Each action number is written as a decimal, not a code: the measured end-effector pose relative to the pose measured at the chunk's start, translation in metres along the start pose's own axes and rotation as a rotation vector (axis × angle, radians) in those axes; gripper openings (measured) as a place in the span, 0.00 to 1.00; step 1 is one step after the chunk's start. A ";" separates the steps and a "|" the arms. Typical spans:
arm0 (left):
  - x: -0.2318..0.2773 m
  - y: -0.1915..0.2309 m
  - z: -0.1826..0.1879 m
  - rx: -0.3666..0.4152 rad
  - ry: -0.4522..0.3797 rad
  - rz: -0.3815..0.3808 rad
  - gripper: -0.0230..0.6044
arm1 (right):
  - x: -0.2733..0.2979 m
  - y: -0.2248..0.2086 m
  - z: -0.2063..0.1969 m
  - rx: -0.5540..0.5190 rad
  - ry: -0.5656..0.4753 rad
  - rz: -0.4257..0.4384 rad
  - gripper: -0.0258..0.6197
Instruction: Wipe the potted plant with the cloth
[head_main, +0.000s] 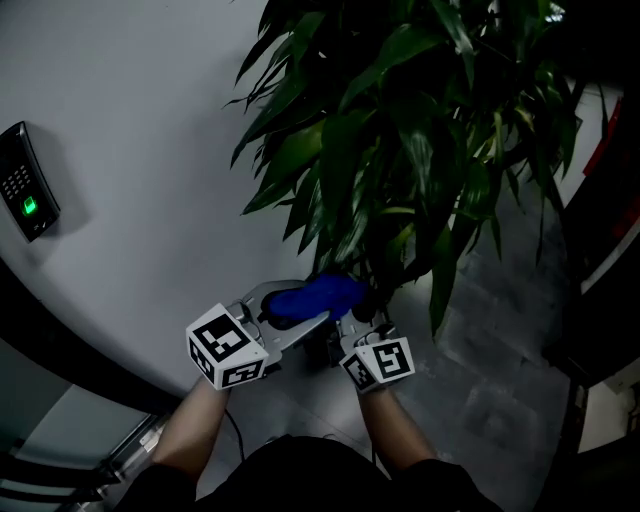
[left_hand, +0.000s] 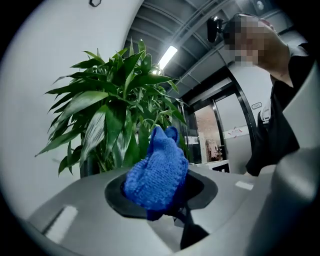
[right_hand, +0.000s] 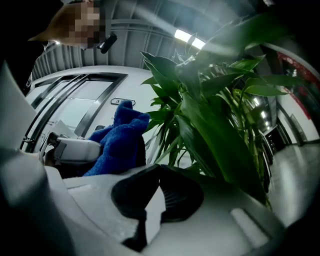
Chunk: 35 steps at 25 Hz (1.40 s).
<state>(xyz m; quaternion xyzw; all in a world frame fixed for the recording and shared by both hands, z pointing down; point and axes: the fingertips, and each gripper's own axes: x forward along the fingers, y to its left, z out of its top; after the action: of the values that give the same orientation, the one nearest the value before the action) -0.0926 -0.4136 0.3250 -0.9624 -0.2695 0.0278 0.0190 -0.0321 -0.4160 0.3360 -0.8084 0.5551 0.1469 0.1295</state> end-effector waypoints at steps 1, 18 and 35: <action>-0.003 -0.003 -0.004 -0.010 0.001 -0.005 0.28 | -0.002 0.002 -0.002 -0.001 0.004 -0.002 0.04; -0.016 -0.017 0.005 -0.017 -0.119 -0.079 0.28 | -0.066 -0.020 -0.020 -0.057 0.120 -0.139 0.04; 0.038 -0.016 0.066 0.158 -0.199 0.064 0.28 | -0.067 -0.129 0.017 -0.067 0.064 -0.067 0.04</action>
<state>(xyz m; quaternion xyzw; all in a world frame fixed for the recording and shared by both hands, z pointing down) -0.0728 -0.3791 0.2580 -0.9586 -0.2360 0.1449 0.0668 0.0641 -0.3070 0.3519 -0.8345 0.5265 0.1351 0.0897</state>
